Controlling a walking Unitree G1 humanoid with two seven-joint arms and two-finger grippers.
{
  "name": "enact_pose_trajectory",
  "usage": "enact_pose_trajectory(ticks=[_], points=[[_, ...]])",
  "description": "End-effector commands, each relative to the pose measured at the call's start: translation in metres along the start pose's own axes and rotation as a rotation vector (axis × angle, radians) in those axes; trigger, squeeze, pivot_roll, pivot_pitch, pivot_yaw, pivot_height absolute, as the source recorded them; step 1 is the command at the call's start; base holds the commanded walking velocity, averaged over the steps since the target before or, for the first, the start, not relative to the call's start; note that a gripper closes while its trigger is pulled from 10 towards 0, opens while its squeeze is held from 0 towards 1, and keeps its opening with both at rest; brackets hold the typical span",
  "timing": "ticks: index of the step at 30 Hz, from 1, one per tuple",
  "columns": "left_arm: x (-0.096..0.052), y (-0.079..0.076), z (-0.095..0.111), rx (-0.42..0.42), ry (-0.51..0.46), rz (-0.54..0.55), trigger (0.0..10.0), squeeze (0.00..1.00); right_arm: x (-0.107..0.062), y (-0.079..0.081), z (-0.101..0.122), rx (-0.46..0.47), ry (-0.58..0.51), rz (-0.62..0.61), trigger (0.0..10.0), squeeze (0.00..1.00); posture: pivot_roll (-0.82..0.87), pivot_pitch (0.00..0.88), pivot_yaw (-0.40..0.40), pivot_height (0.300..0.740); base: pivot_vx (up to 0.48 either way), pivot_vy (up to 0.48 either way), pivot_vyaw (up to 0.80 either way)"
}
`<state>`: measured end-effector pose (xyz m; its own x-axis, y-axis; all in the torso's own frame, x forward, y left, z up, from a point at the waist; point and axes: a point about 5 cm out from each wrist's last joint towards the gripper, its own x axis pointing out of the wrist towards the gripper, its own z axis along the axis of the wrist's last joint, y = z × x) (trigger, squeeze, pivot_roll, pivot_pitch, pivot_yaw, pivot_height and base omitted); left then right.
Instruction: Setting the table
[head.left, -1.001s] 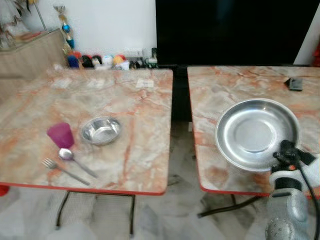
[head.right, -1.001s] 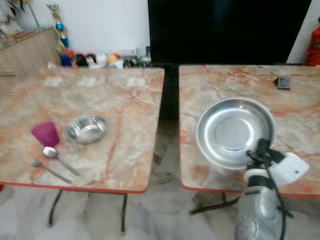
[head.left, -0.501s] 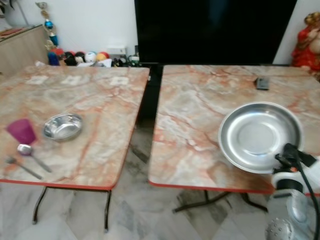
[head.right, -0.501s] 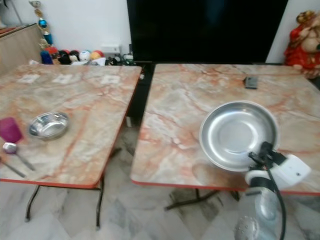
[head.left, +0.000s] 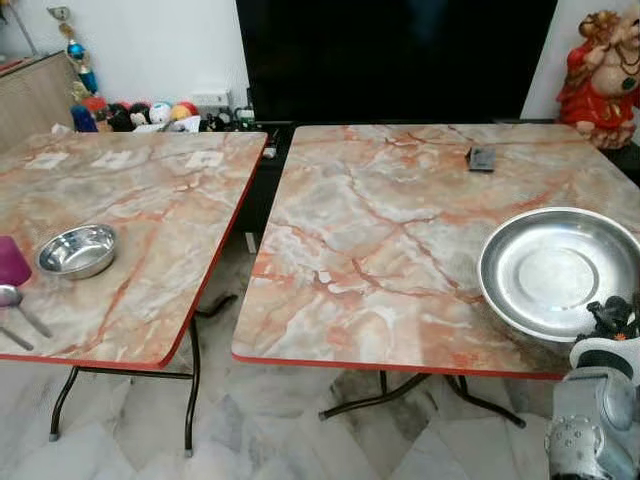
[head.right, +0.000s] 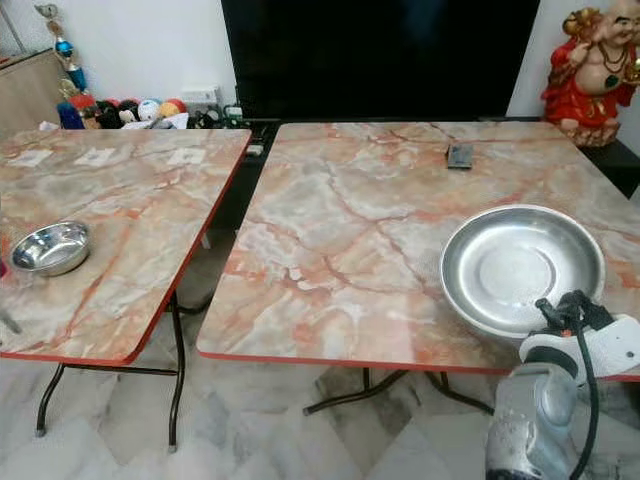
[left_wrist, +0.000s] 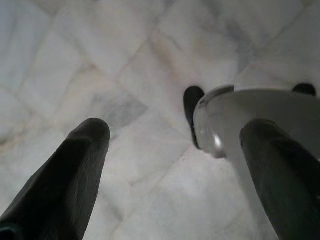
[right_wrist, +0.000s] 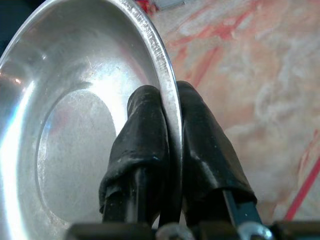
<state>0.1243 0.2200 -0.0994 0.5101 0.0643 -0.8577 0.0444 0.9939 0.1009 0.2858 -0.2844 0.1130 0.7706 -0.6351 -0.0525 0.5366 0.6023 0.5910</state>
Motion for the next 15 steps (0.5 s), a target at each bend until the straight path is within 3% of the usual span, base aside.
enact_pose_trajectory(ticks=[1,3,10,15], points=[[-0.001,0.008,0.002,0.004,0.0,0.015,10.0,0.0,0.001,0.003,-0.003,0.018,0.019,-0.005,10.0,0.0,-0.05,0.016,0.047,0.74,0.0,0.0,0.0],[0.0,0.011,0.006,0.002,-0.007,0.017,10.0,0.0,0.001,0.001,-0.006,0.033,0.032,-0.025,10.0,0.0,-0.05,0.015,0.047,0.74,0.0,0.0,0.0],[0.006,-0.007,0.021,0.01,-0.033,-0.004,10.0,0.0,0.004,-0.004,-0.014,0.036,0.078,-0.089,10.0,0.0,-0.04,0.015,0.049,0.74,0.0,0.0,0.0],[0.004,-0.002,0.017,0.006,-0.03,-0.001,10.0,0.0,0.009,-0.007,-0.015,0.03,0.077,-0.145,10.0,0.0,-0.04,0.016,0.049,0.74,0.0,0.0,0.0]])
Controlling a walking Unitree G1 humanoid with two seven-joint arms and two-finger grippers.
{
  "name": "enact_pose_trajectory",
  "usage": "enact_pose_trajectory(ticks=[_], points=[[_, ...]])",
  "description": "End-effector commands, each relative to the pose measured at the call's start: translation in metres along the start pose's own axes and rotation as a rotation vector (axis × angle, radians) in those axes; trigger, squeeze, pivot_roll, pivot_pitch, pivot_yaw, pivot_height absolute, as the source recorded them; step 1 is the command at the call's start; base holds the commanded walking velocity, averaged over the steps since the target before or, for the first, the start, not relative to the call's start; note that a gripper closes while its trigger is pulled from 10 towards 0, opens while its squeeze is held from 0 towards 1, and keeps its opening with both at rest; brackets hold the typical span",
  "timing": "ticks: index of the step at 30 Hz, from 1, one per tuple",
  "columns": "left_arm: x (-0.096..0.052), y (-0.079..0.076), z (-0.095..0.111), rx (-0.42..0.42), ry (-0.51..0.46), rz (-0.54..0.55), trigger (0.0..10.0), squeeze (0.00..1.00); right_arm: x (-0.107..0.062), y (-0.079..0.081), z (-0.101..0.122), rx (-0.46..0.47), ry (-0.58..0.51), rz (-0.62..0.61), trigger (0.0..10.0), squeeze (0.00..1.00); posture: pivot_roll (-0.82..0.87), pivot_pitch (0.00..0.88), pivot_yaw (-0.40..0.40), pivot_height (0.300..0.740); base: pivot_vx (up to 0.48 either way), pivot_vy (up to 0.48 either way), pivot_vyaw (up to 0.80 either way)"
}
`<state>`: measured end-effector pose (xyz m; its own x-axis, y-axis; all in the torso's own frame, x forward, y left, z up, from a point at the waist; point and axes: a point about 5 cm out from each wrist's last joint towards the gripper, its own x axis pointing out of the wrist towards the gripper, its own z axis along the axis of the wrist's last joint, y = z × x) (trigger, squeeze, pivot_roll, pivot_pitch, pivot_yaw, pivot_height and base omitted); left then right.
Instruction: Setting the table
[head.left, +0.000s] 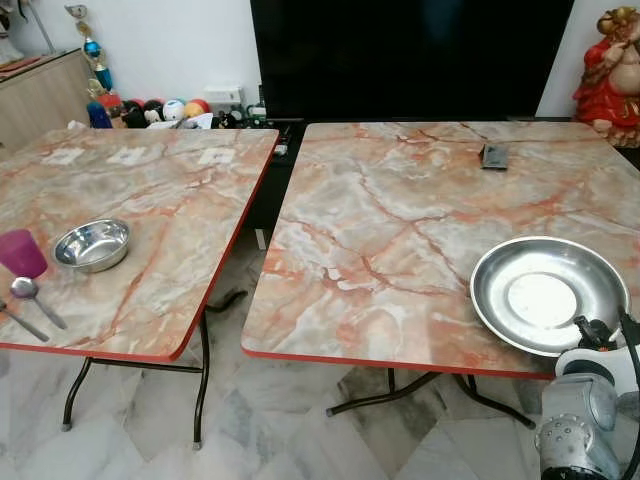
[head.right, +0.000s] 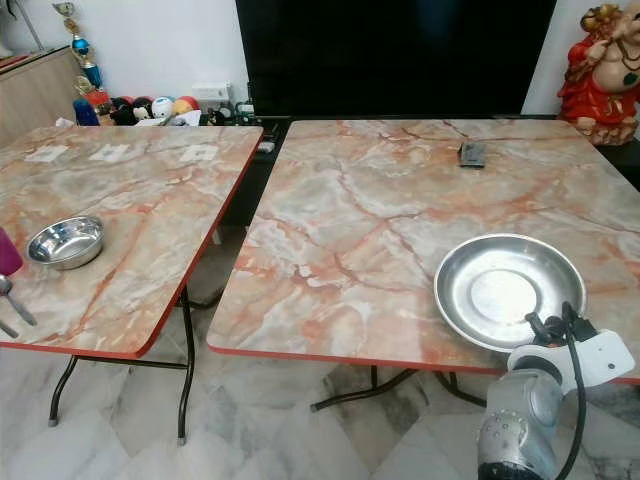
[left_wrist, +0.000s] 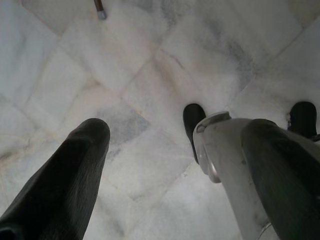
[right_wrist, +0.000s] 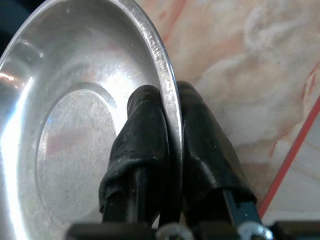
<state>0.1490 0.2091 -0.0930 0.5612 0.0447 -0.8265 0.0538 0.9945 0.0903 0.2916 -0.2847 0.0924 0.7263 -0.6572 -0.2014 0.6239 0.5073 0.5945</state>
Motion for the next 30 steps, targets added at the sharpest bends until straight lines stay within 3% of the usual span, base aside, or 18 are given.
enact_pose_trajectory(ticks=[1,8,17,24,30], points=[[-0.003,0.009,-0.009,0.004,0.032,0.015,10.0,0.0,0.003,0.002,0.003,0.013,-0.016,-0.028,10.0,0.0,-0.04,0.016,0.049,0.74,0.0,0.0,0.0],[-0.004,0.016,-0.01,-0.001,0.036,0.028,10.0,0.0,0.007,0.001,0.001,0.052,0.001,-0.061,10.0,0.0,-0.04,0.017,0.049,0.74,0.0,0.0,0.0],[-0.005,0.003,-0.017,0.002,0.043,0.013,10.0,0.0,0.009,-0.003,-0.003,0.09,0.016,-0.121,10.0,0.0,-0.03,0.02,0.048,0.74,0.0,0.0,0.0],[-0.007,0.018,-0.019,0.0,0.05,0.031,10.0,0.0,0.002,0.0,-0.003,0.107,0.026,-0.116,10.0,0.0,-0.04,0.021,0.048,0.74,0.0,0.0,0.0],[-0.007,0.019,-0.016,0.004,0.047,0.029,10.0,0.0,-0.006,-0.002,-0.006,0.15,0.056,-0.15,10.0,0.0,-0.04,0.022,0.048,0.74,0.0,0.0,0.0]])
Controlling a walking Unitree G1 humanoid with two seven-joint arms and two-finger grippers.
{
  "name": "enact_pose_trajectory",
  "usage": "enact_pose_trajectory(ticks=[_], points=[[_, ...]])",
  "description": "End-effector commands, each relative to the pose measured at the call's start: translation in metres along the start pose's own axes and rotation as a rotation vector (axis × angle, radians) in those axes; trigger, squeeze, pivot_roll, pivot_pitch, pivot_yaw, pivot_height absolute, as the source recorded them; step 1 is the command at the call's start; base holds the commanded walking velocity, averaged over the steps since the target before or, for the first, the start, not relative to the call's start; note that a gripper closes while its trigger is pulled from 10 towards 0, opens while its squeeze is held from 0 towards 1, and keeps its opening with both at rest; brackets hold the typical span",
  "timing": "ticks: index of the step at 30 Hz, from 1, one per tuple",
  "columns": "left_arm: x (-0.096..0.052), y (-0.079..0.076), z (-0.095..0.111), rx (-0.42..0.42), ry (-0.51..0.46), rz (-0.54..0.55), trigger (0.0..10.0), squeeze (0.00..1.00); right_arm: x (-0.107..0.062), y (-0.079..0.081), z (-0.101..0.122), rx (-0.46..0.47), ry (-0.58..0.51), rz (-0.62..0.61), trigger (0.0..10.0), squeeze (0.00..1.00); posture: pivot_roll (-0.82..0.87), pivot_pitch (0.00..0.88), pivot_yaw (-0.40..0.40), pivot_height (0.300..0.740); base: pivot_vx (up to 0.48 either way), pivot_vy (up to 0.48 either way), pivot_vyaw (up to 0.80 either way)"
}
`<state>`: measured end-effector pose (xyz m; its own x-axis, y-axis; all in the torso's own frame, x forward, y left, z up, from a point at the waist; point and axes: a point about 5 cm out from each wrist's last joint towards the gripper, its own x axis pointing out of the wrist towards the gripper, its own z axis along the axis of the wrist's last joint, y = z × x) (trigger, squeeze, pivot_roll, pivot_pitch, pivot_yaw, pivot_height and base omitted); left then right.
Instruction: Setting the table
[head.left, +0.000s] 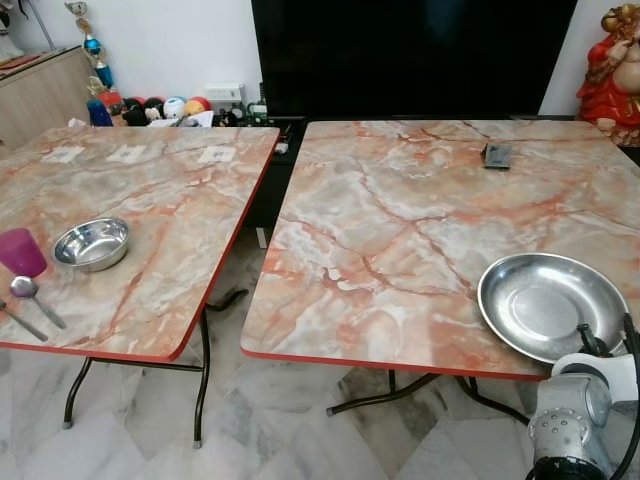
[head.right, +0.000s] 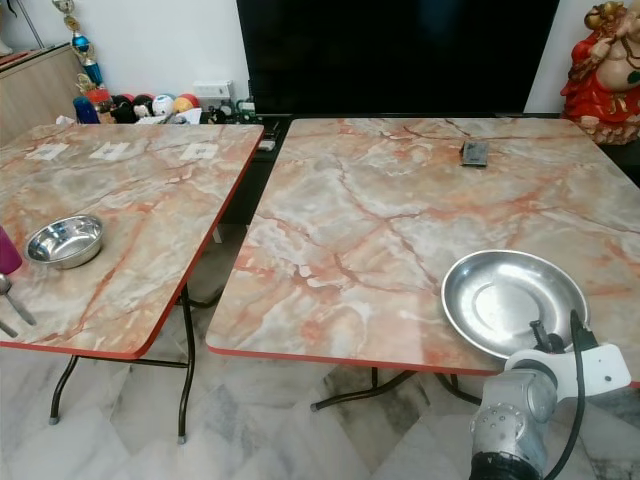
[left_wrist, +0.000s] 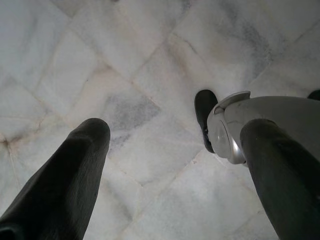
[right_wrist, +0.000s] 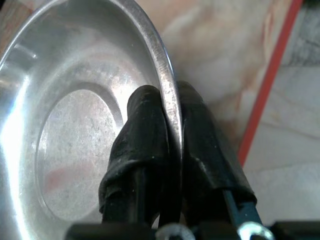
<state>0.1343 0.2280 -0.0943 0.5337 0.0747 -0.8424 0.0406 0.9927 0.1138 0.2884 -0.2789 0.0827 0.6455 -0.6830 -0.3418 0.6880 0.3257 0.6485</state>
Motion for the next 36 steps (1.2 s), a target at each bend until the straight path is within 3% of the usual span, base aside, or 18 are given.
enact_pose_trajectory(ticks=[1,5,6,7,8,10,11,14,16,17,19,20,29,36], points=[[0.0,0.0,-0.001,0.003,0.011,0.0,10.0,0.0,-0.003,0.003,0.003,0.029,-0.003,-0.003,10.0,0.0,-0.04,0.022,0.048,0.74,0.0,0.0,0.0],[0.0,-0.016,-0.006,0.007,0.014,-0.018,10.0,0.0,-0.006,0.005,0.008,0.031,-0.018,-0.008,10.0,0.0,-0.04,0.022,0.047,0.74,0.0,0.0,0.0],[0.0,-0.017,-0.006,0.007,0.014,-0.019,10.0,0.0,-0.006,0.004,0.008,0.028,-0.017,-0.011,10.0,0.27,-0.05,0.023,0.048,0.74,0.0,0.0,0.0],[0.0,-0.017,-0.006,0.007,0.015,-0.02,10.0,0.0,-0.007,0.003,0.008,0.027,-0.015,-0.014,10.0,0.27,-0.05,0.023,0.048,0.74,0.0,0.0,0.0],[0.0,-0.017,-0.006,0.007,0.015,-0.02,10.0,0.0,-0.007,0.003,0.008,0.025,-0.013,-0.015,10.0,0.44,-0.05,0.023,0.048,0.74,0.0,0.0,0.0],[0.0,-0.017,-0.006,0.007,0.015,-0.02,10.0,0.0,-0.007,0.003,0.008,0.022,-0.011,-0.016,10.0,0.44,-0.05,0.023,0.048,0.74,0.0,0.0,0.0],[0.0,-0.017,-0.007,0.007,0.016,-0.02,10.0,0.0,-0.007,0.003,0.008,0.021,-0.01,-0.017,10.0,0.67,-0.05,0.022,0.047,0.74,0.0,0.0,0.0],[-0.001,-0.015,-0.009,0.005,0.02,-0.018,10.0,0.0,-0.007,0.003,0.008,0.016,-0.006,-0.018,10.0,0.66,-0.04,0.023,0.045,0.74,0.0,0.0,0.0],[-0.001,-0.008,-0.008,0.003,0.021,-0.01,10.0,0.0,-0.009,0.004,0.007,0.009,0.002,-0.015,10.0,0.59,-0.04,0.023,0.045,0.74,0.0,0.0,0.0],[-0.001,-0.004,-0.006,0.002,0.019,-0.005,10.0,0.0,-0.01,0.005,0.007,0.007,0.006,-0.015,10.0,0.42,-0.04,0.023,0.044,0.74,0.0,0.0,0.0],[-0.001,-0.003,-0.005,0.002,0.018,-0.004,10.0,0.0,-0.01,0.005,0.007,0.007,0.008,-0.015,10.0,0.36,-0.04,0.023,0.044,0.74,0.0,0.0,0.0],[-0.001,-0.004,-0.005,0.002,0.018,-0.004,10.0,0.0,-0.011,0.006,0.006,0.002,0.014,-0.01,10.0,0.0,-0.04,0.023,0.043,0.74,0.0,0.0,0.0],[0.001,-0.016,-0.002,0.003,0.011,-0.018,10.0,0.0,-0.017,0.008,0.004,-0.012,0.033,-0.012,10.0,0.0,-0.05,0.024,0.04,0.74,0.0,0.0,0.0],[0.0,-0.01,-0.005,0.0,0.016,-0.014,10.0,0.0,-0.018,0.007,0.006,-0.017,0.033,-0.021,10.0,0.0,-0.05,0.023,0.039,0.74,0.0,0.0,0.0]])
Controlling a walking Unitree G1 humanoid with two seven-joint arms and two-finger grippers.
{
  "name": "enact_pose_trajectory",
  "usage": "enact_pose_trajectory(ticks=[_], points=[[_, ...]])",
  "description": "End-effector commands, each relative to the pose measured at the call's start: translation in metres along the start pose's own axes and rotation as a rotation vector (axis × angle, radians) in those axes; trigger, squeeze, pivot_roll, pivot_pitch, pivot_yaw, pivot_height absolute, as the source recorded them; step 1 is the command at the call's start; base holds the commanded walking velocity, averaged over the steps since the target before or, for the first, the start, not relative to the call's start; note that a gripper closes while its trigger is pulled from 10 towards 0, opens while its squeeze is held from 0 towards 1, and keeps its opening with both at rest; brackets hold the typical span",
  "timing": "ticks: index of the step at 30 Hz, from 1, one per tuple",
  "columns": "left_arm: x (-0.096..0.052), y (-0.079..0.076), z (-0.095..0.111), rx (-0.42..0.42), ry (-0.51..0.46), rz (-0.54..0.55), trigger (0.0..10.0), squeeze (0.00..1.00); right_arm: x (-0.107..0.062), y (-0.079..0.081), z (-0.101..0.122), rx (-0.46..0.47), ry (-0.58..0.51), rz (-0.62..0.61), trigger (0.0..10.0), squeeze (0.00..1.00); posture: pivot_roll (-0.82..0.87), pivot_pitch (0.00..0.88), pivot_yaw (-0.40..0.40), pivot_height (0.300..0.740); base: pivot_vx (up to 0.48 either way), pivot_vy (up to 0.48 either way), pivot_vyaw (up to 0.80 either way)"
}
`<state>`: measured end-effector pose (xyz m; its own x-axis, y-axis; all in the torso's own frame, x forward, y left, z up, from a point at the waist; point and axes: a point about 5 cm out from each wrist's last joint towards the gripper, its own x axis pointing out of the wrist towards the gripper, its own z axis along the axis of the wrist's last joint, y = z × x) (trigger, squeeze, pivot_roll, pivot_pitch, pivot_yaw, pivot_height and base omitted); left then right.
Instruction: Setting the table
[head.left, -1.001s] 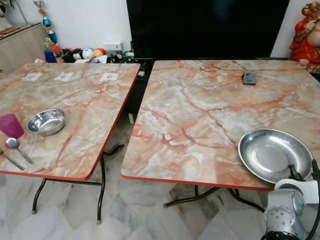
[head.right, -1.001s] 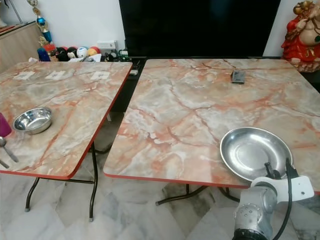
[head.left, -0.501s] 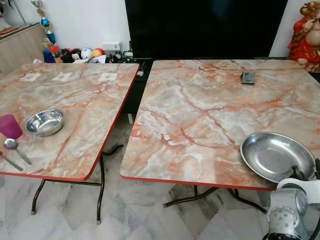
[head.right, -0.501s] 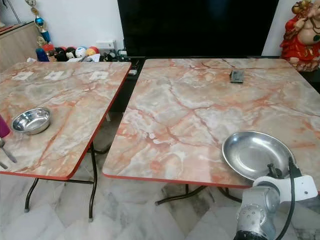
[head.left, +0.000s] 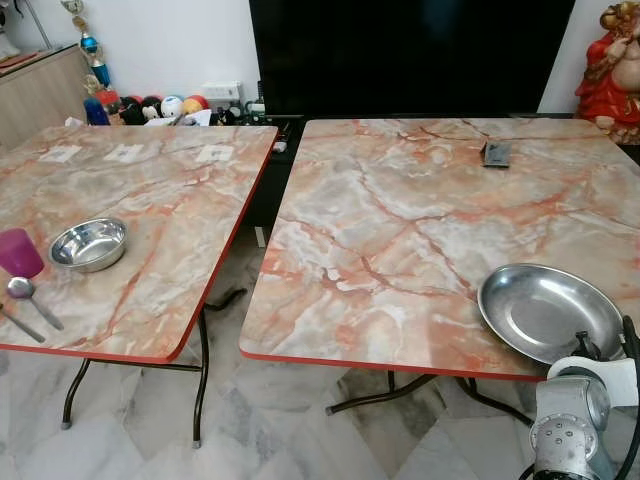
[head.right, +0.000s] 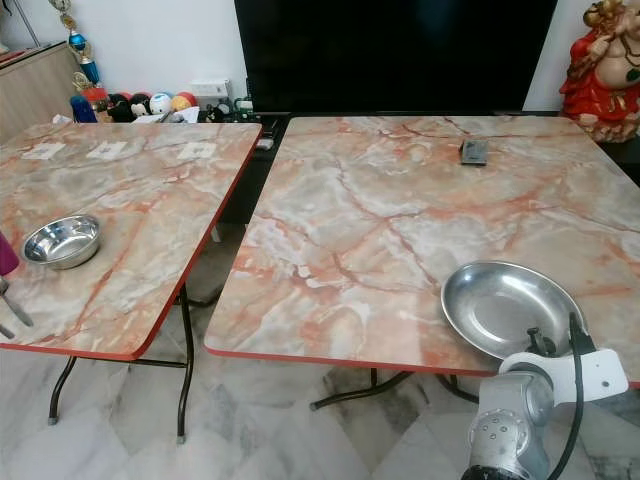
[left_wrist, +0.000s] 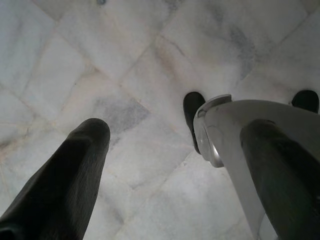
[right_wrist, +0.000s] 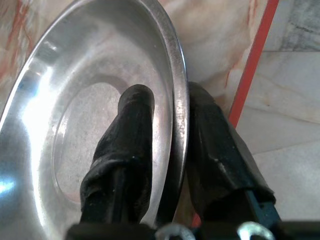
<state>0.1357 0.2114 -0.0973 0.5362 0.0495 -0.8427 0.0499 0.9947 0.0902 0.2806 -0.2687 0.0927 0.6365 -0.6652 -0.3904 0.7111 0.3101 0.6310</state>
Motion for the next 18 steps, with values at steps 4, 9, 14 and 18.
enact_pose_trajectory(ticks=[4,9,14,18], points=[[-0.001,0.013,-0.001,0.003,0.017,0.018,10.0,0.0,-0.003,0.001,0.004,-0.014,-0.008,0.008,10.0,0.84,-0.05,0.024,0.038,0.74,0.0,0.0,0.0],[0.001,0.006,0.004,0.005,0.01,0.01,10.0,0.0,-0.004,0.003,0.007,-0.031,-0.017,0.011,10.0,0.0,-0.05,0.025,0.038,0.74,0.0,0.0,0.0],[0.0,0.003,-0.002,0.003,0.015,0.005,10.0,0.0,-0.005,0.004,0.008,-0.036,-0.017,0.012,10.0,0.0,-0.05,0.026,0.035,0.74,0.0,0.0,0.0],[-0.004,0.01,-0.009,-0.001,0.026,0.012,10.0,0.0,-0.007,0.003,0.009,-0.041,-0.029,0.001,10.0,0.0,-0.05,0.025,0.033,0.74,0.0,0.0,0.0]])
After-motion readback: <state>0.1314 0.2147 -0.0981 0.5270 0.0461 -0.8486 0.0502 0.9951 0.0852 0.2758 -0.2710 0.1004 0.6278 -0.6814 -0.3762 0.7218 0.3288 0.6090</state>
